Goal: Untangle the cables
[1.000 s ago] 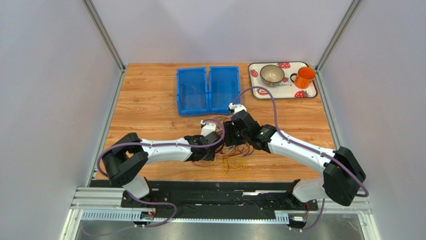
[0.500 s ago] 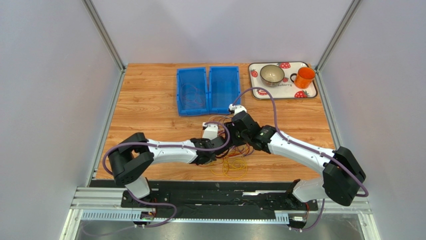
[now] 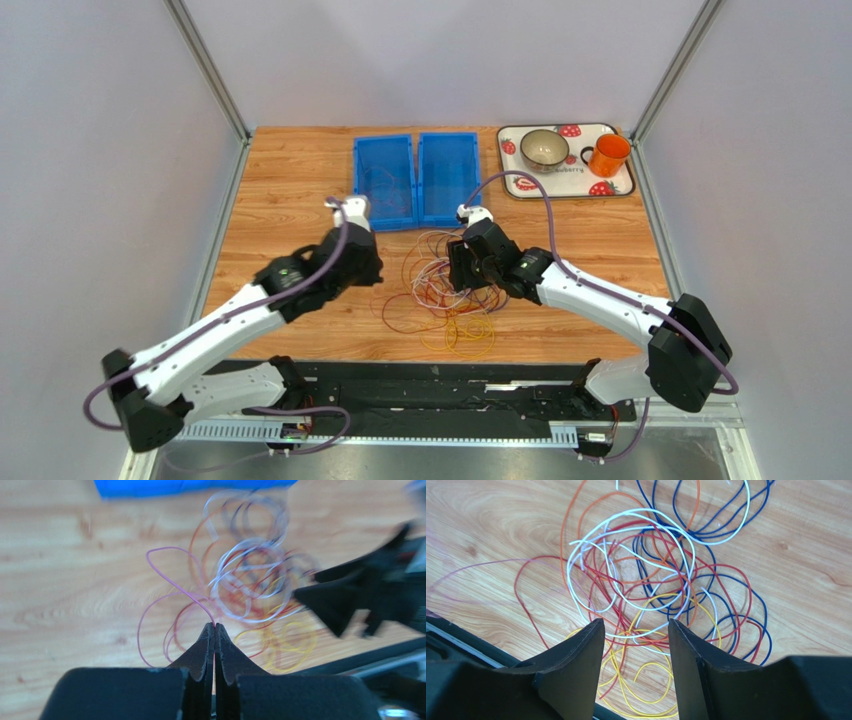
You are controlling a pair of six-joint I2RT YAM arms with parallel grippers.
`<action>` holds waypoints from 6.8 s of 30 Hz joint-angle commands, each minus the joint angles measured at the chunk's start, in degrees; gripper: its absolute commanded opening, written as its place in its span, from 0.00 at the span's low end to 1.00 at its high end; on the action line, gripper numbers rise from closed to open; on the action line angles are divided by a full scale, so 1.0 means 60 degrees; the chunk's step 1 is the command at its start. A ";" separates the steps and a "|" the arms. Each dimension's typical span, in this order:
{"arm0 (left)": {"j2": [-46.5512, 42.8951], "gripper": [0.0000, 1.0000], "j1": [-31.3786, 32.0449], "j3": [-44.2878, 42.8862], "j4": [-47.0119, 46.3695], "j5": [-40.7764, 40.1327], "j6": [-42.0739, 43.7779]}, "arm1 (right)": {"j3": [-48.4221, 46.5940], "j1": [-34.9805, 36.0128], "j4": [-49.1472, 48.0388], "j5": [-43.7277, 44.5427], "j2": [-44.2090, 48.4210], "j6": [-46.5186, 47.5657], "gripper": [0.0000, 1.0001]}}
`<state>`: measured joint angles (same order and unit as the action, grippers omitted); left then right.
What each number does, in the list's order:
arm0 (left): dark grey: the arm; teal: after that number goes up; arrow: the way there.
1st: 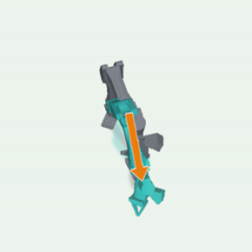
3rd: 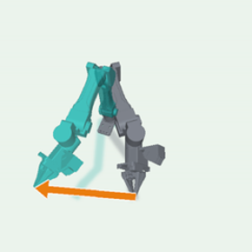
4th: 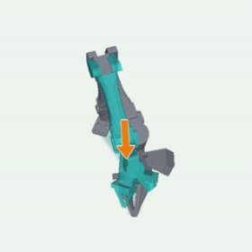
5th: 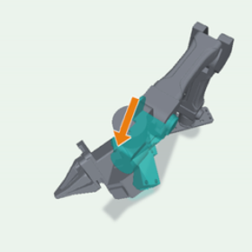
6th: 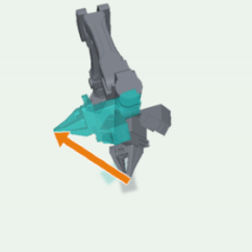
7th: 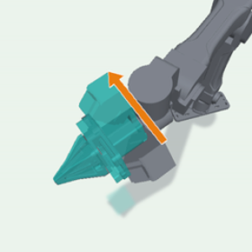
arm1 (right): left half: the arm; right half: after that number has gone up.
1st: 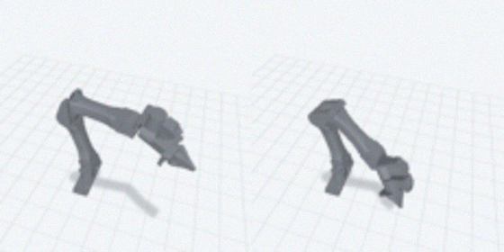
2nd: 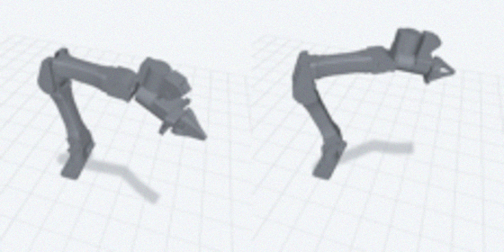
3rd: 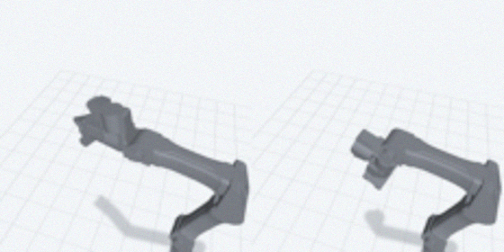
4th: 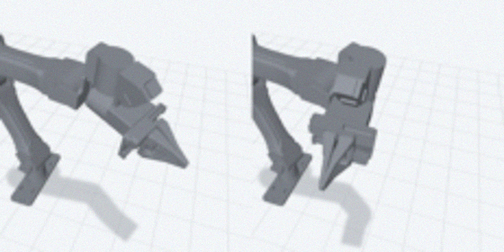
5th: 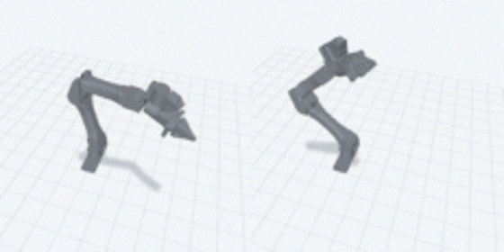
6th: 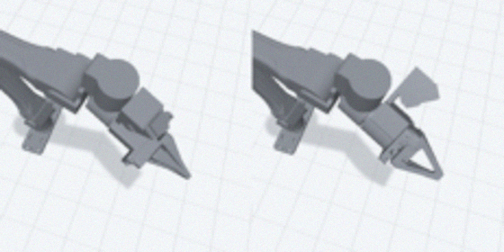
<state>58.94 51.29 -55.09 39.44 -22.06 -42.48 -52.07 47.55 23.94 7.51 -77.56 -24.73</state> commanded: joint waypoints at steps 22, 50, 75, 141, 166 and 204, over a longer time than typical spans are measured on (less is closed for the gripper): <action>-0.0799 0.00 -0.0652 -0.1336 -0.2076 0.3603 0.1675 | 0.1046 0.0029 -0.4412 -0.3946 0.1883 0.0210 0.70; -0.0609 0.00 -0.0755 -0.2654 -0.1988 0.4366 0.1499 | 0.1618 0.0014 -1.1165 -0.5894 -0.0608 -0.0431 0.70; -0.0463 0.00 -0.0901 -0.2551 -0.2033 0.4132 0.1455 | 0.1501 0.0015 -1.2838 -0.6320 -0.1547 -0.1591 0.00; -0.4506 0.92 -0.1385 -0.0076 0.2787 -0.1259 0.1865 | -1.2927 -0.1421 -0.3492 0.0931 -0.8430 0.1457 0.00; -0.4403 0.90 -0.1399 -0.0047 0.2699 -0.1142 0.1894 | -1.2151 -0.1450 -0.2204 0.1137 -0.8812 -0.0389 0.67; 0.1249 0.80 -0.0155 0.0115 -0.1796 0.1714 0.1734 | 0.0107 -0.1919 -0.0167 0.1737 0.1001 -0.1855 0.73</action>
<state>61.19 49.23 -51.66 36.71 -12.69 -31.40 -54.15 35.97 24.47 18.31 -76.90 -33.45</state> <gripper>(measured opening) 0.810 0.731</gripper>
